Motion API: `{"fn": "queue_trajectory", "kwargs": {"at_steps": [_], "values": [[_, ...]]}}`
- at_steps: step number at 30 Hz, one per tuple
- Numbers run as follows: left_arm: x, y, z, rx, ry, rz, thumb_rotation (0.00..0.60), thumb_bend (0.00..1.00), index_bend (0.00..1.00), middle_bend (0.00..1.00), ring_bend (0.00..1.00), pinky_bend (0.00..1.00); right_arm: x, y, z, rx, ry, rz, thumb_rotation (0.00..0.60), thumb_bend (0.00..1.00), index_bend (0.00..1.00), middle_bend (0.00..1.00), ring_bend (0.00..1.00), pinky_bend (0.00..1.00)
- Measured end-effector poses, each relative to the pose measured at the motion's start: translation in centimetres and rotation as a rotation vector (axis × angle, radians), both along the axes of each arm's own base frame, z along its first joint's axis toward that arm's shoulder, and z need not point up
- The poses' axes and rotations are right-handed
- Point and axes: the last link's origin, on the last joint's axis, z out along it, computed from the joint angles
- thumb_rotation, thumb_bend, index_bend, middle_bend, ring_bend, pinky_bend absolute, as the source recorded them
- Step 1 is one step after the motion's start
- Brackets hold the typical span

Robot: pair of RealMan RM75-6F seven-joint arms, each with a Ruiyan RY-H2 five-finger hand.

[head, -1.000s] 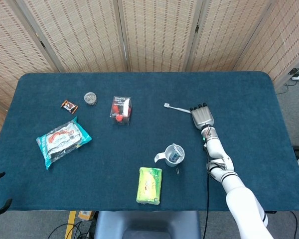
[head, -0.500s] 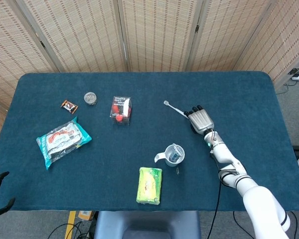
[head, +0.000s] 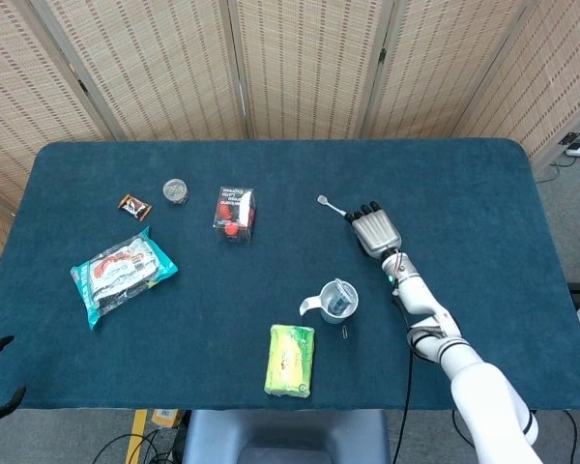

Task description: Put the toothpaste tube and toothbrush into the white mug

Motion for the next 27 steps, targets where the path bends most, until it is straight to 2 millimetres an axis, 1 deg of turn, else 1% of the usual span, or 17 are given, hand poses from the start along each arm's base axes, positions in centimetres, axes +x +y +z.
{"fn": "queue_trajectory", "kwargs": {"at_steps": [6,14,21,27], "values": [[-0.1,0.0,-0.1,-0.006,0.002,0.004,0.600,0.31,0.19,0.04,0.04,0.13,0.3,-0.8,-0.4,-0.018,0.037,-0.040,0.600,0.46,0.23,0.27,0.15,0.16],[-0.3,-0.1,0.0,-0.001,0.003,0.013,0.600,0.31,0.19,0.04,0.04,0.13,0.7,-0.7,-1.4,0.004,0.065,-0.054,0.600,0.46,0.23,0.26,0.15,0.15],[-0.5,-0.2,-0.1,-0.002,0.001,0.017,0.600,0.31,0.19,0.04,0.04,0.13,0.9,0.1,-1.8,0.044,0.059,0.008,0.600,0.46,0.23,0.27,0.15,0.15],[-0.3,0.0,-0.2,-0.008,-0.001,0.008,0.600,0.31,0.19,0.04,0.04,0.13,0.4,1.3,-1.5,0.084,0.052,0.078,0.600,0.46,0.23,0.31,0.15,0.15]]}}
